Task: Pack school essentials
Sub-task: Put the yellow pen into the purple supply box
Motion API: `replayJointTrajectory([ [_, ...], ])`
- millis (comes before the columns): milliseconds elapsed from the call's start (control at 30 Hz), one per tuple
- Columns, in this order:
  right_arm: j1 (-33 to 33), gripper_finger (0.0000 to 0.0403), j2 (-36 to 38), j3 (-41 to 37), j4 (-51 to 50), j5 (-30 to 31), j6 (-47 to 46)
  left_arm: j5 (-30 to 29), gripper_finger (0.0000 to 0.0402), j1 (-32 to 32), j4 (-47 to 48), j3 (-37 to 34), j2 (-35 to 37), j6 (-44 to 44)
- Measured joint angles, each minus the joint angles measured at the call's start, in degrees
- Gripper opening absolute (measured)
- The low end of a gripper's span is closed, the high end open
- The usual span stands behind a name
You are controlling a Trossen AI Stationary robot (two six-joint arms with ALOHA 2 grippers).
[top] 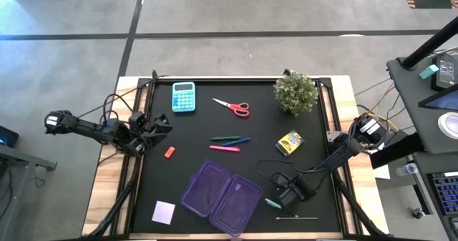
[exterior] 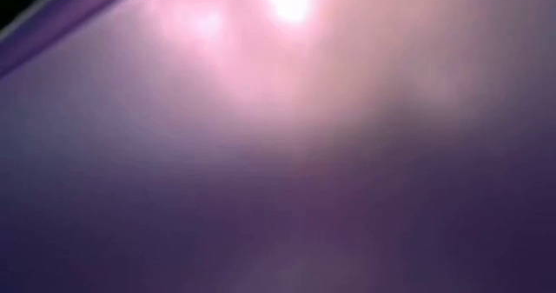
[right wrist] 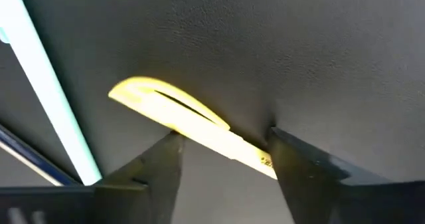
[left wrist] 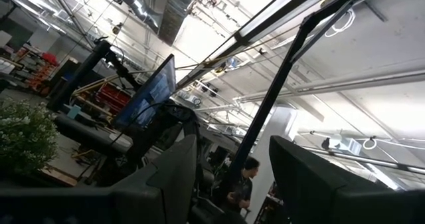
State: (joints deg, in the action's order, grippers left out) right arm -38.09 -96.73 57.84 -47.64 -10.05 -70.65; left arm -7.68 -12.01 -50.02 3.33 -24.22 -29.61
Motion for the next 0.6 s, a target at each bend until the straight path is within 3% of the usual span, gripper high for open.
replayJointTrajectory([
  [433, 0.0, 0.0041, -0.1, -0.2, -0.7, 0.9, 1.8, 0.0, 0.0176, 0.0, 0.0, 0.0, 0.0, 0.0],
  [600, 0.0, 0.0019, 1.9, -0.5, -1.5, 1.3, 2.1, 0.0, 0.0176, 0.0, 0.0, 0.0, 0.0, 0.0],
])
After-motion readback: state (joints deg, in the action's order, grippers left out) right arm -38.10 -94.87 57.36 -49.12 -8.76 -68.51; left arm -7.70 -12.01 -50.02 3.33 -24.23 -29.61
